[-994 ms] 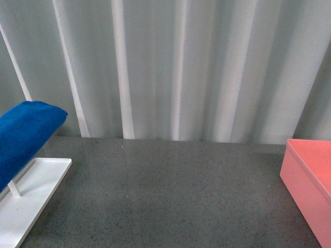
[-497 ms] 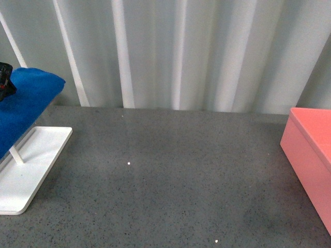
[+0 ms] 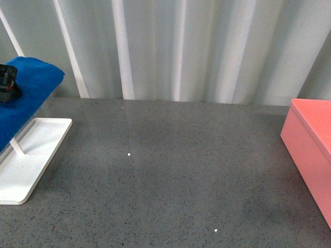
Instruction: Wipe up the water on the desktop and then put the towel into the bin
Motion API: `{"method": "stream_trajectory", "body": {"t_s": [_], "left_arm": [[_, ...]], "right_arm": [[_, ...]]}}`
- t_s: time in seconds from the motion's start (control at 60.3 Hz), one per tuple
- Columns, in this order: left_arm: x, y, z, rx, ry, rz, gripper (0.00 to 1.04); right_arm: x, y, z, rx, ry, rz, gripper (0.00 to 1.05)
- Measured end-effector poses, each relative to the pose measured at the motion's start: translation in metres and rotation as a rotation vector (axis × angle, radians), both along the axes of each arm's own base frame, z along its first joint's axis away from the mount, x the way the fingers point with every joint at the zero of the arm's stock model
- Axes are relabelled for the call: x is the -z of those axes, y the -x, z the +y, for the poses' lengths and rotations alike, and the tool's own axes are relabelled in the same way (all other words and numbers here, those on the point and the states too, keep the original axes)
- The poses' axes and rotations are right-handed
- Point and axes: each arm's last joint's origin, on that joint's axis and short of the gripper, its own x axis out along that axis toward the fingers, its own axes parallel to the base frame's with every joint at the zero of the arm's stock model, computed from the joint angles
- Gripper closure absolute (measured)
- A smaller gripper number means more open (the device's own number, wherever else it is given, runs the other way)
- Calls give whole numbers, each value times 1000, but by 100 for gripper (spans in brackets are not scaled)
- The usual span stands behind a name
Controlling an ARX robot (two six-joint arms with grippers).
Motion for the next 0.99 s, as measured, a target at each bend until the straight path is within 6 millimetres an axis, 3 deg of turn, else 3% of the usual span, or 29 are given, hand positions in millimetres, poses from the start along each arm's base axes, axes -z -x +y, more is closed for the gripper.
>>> {"method": "stream_trajectory", "body": {"t_s": [0.298,0.58,0.779,0.994], "left_arm": [[0,1,-1,-9,40,-10,55],[-18,10,-5,4,71,-44,100],[-40,22,-15,65,136,-88,101],[-94,49,-54,240,294,-205,101]], "right_arm": [[0,0,0,0,0,0,7],[0,0,0,0,0,0,7],[0,0,0,0,0,0,7],[0,0,0,0,0,0,7]]}}
